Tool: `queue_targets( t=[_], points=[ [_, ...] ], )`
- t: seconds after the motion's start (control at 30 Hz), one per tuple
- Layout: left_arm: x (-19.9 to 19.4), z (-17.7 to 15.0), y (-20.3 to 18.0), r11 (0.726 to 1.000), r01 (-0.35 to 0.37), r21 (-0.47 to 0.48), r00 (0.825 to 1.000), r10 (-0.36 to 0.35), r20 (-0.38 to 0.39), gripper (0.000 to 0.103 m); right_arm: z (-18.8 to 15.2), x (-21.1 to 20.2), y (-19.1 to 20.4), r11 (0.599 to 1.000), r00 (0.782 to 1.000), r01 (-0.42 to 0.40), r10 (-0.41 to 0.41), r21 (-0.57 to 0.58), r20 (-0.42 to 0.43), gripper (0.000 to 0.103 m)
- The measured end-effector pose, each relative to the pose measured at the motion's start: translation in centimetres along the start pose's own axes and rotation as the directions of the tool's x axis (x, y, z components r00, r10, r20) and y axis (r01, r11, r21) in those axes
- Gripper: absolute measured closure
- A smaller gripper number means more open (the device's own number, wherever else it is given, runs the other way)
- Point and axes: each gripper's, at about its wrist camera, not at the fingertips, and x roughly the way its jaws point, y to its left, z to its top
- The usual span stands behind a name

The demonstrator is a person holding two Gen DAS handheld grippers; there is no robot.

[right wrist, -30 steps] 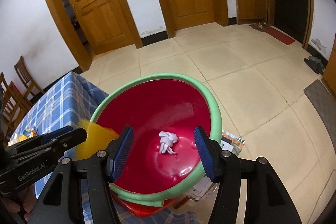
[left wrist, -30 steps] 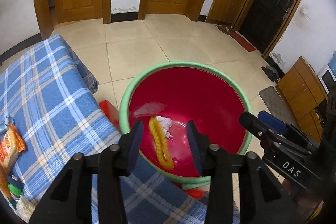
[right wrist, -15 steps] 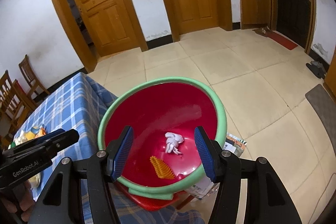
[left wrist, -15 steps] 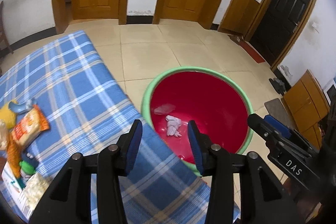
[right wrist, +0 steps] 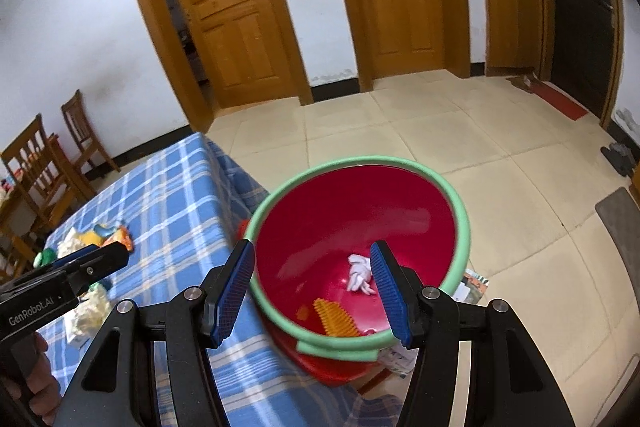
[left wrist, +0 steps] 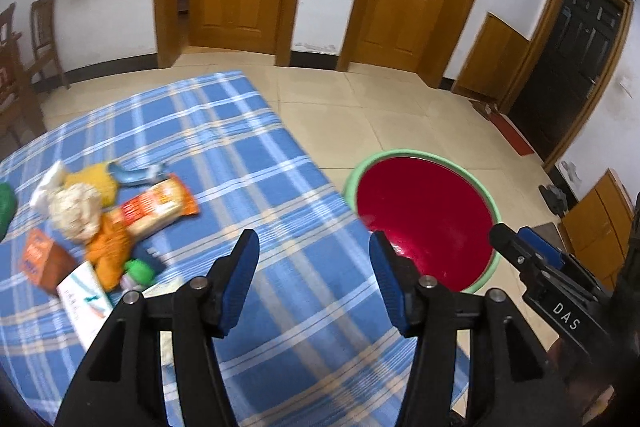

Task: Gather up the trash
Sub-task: 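Move both grippers back over the table toward the remaining items, then grasp the white medicine box with the left gripper while the right gripper grasps the crumpled tissue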

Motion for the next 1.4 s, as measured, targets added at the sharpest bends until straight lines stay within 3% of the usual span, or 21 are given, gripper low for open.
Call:
queue_targets(
  t=[0.57,1.07,1.4],
  points=[
    [-4.3,-4.1,8.7,0.972,-0.154,-0.178,0.988,0.157,0.000,0.045,-2.4,-0.4,5.3,0.992,0.994,-0.106,0.102,-0.071,-0.048,0.040],
    [-3.1,-6.6,13.8,0.923,-0.252,-0.291,0.968,0.242,-0.071,0.045,-4.0,0.6,7.4,0.984,0.986,-0.142,0.131,-0.104,-0.107,0.040],
    [-0.4,-6.2,16.5,0.892,-0.264,-0.367,0.964,0.237,-0.117,0.044,-4.6,1.5,8.0,0.982,0.982,-0.145,0.129,-0.117,-0.137,0.040]
  ],
)
